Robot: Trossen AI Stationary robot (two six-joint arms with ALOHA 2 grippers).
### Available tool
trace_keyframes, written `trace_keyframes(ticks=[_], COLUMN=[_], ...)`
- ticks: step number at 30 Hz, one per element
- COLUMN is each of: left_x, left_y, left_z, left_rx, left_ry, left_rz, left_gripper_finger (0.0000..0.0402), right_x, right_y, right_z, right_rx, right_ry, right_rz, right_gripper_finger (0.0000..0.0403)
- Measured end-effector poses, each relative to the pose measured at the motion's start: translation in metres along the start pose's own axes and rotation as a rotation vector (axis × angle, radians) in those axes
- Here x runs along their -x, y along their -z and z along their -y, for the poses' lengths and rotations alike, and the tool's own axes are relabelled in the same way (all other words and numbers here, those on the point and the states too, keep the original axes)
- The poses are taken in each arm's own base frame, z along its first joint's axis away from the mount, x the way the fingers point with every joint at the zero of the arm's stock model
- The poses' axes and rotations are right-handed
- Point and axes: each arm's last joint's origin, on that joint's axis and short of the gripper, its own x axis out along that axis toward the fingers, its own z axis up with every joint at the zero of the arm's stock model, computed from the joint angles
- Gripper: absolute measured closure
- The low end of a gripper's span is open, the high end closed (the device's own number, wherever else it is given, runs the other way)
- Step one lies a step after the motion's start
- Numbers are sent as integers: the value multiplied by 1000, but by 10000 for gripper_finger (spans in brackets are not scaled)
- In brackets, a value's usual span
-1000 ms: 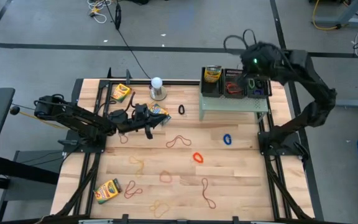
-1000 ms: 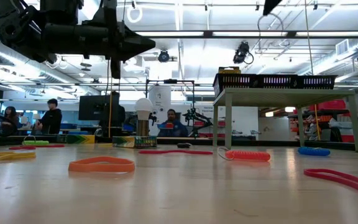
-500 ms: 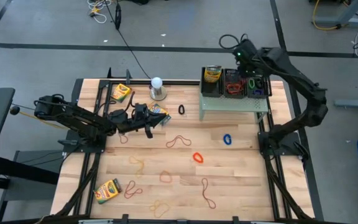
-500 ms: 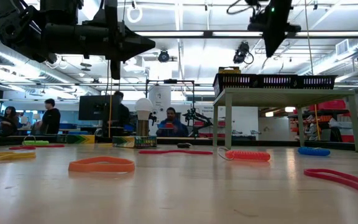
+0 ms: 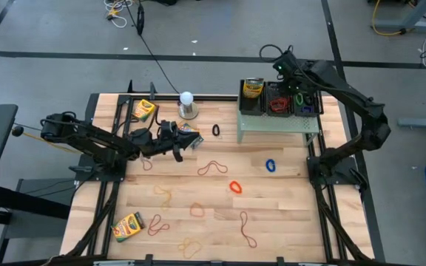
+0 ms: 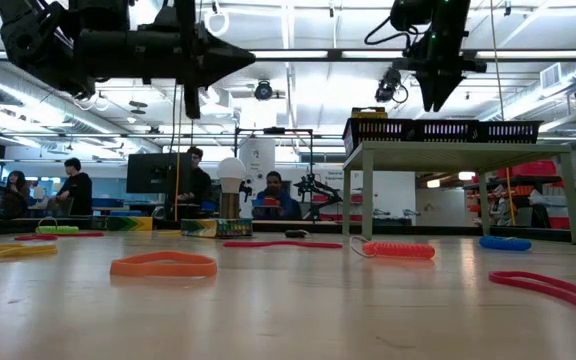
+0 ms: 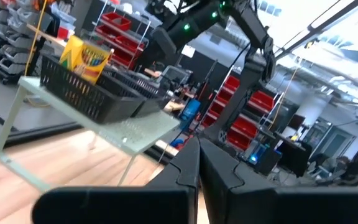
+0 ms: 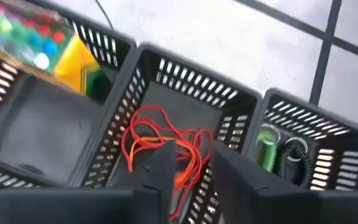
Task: Pick & Place Office Desk Supplies
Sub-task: Put the middle yellow rubber band into the middle basket on the shelf
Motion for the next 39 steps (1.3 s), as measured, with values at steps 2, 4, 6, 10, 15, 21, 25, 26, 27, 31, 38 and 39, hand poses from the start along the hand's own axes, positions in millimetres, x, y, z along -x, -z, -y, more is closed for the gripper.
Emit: trace_keyframes(ticks=[2, 4, 6, 10, 15, 21, 25, 26, 27, 31, 38, 39], left_x=[-5, -8, -12, -14, -8, 3, 6, 8, 10, 24, 58, 61], left_y=[-5, -9, -13, -19, -30, -54, -65, -67, -69, -71, -43, -37], left_z=[3, 6, 8, 12, 20, 36, 40, 42, 44, 59, 78, 81], left_rx=[0, -13, -37, -73, -176, -135, -114, -122, -136, -230, -292, -305], left_ry=[6, 23, 31, 8, -48, 25, 61, 50, 34, -9, -51, -55], left_rz=[21, 34, 44, -19, -208, -269, -400, -458, -520, -790, -1151, -1187], left_gripper_finger=[391, 391, 391, 396, 397, 394, 391, 391, 392, 396, 362, 354], right_x=[6, 16, 28, 58, 82, 86, 81, 79, 78, 73, 76, 76], right_y=[-4, -8, -10, 2, 41, 94, 125, 131, 138, 158, 173, 174], right_z=[2, 4, 4, 1, -4, -16, -30, -34, -37, -50, -57, -57], right_rx=[-5, 7, 47, 156, 210, 273, 311, 320, 329, 356, 365, 364], right_ry=[-8, -29, -66, -149, -288, -444, -524, -546, -564, -628, -645, -643], right_rz=[22, 51, 86, 209, 345, 496, 602, 621, 635, 676, 697, 701], right_gripper_finger=[272, 255, 249, 276, 361, 387, 388, 392, 395, 397, 393, 393])
